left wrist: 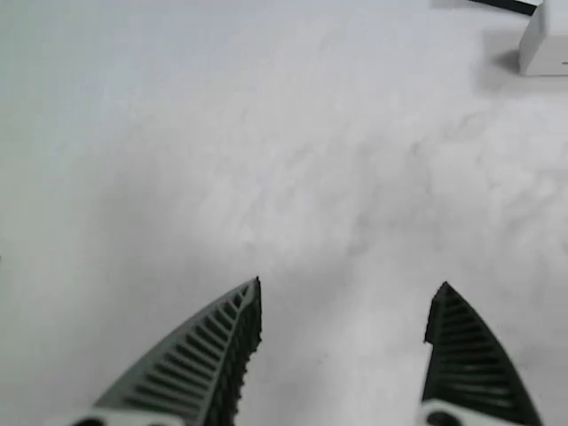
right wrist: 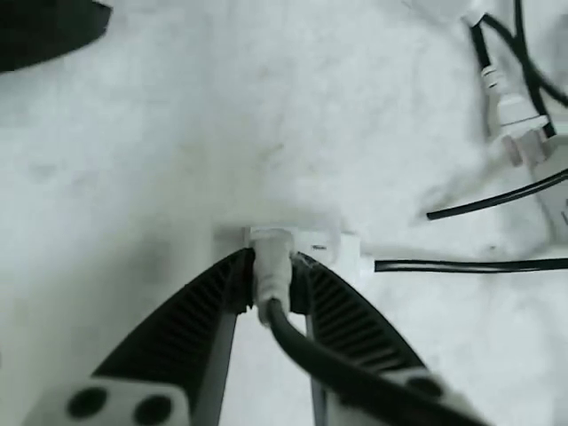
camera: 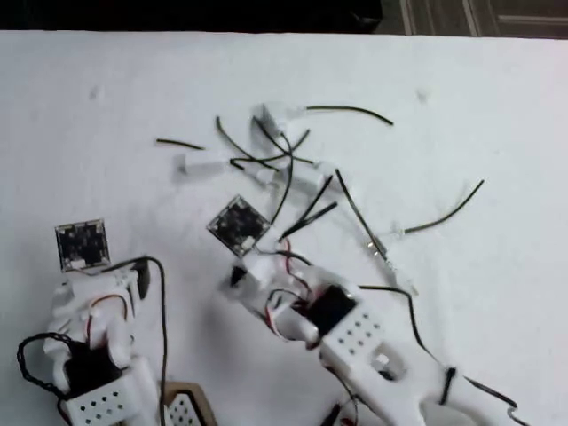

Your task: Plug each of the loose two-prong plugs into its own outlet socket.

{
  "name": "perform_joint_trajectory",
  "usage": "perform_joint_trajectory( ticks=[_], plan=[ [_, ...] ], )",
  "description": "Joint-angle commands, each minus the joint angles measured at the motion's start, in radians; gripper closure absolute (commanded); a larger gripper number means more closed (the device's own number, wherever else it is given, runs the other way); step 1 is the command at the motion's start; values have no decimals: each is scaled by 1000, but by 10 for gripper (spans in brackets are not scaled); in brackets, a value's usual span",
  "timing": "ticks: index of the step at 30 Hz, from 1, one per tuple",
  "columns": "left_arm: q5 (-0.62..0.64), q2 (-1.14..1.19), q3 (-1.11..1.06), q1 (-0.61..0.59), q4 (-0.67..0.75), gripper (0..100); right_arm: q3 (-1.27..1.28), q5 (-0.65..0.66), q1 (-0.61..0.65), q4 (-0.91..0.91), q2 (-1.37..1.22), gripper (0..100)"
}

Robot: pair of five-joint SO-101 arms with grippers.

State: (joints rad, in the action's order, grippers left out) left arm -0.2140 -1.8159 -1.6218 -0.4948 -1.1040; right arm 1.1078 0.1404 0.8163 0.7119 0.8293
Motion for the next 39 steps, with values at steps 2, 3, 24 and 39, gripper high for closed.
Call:
perform_joint_trajectory(
  ticks=[2, 3, 24, 39],
  plan=[
    [44, -8, 123, 87, 20, 699, -11, 0, -8, 56, 148, 981],
    [71, -8, 144, 105, 20, 699, -11, -2, -8, 67, 163, 981],
    [390, -8, 361, 479, 15, 699, 6, -64, 96, 68, 189, 981],
    [278, -8, 362, 769, -141, 699, 29, -64, 94, 67, 321, 981]
  ],
)
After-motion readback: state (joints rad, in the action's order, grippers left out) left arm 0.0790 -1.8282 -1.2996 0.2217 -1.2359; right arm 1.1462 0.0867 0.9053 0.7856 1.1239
